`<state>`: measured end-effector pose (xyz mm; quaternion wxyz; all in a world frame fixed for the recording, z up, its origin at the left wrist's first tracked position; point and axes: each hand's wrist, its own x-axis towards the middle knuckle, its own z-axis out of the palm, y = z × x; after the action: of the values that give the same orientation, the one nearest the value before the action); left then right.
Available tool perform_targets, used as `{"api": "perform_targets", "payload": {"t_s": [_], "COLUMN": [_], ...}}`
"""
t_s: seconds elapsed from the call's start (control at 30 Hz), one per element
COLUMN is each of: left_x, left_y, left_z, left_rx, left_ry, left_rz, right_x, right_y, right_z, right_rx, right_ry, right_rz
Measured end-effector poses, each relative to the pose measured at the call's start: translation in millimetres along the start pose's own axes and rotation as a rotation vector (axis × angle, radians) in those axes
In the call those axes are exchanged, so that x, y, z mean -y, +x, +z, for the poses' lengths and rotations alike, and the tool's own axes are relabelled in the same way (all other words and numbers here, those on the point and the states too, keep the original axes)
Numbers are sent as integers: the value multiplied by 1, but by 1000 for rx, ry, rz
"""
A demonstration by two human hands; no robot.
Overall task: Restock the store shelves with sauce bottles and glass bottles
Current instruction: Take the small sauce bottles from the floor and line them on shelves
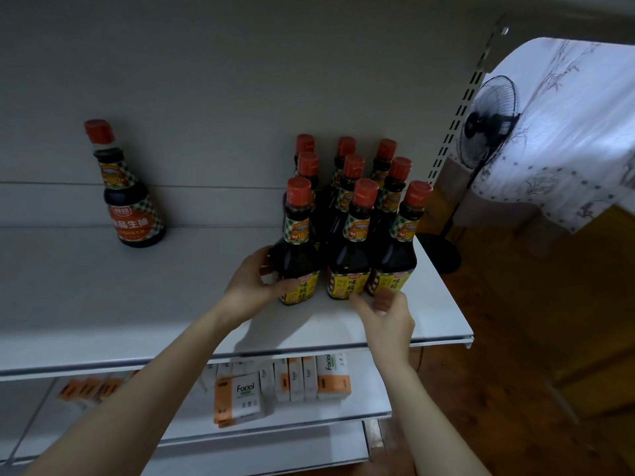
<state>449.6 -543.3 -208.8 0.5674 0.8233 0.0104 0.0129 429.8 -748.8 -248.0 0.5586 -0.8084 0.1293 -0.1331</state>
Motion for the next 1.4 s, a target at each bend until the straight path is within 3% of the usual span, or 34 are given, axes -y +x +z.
{"api": "perform_targets", "payload": {"t_s": [0.17, 0.43, 0.87, 1.17, 1.4], "left_x": [3, 1, 2, 11, 6], "left_y": [-2, -2, 1, 11, 10], "left_z": [6, 25, 35, 24, 27], "left_rx": [-6, -31, -105, 63, 40], "left_ry": [-43, -26, 12, -50, 30], "left_rz": [20, 82, 108, 34, 31], "right_x": [-8, -9, -15, -14, -13], "right_y": [12, 33, 45, 45, 45], "right_z": [-18, -19, -14, -15, -15], "right_rx": [-69, 141, 91, 88, 101], "right_ry": [-16, 9, -13, -28, -63], "right_rz": [-14, -57, -75, -63, -52]}}
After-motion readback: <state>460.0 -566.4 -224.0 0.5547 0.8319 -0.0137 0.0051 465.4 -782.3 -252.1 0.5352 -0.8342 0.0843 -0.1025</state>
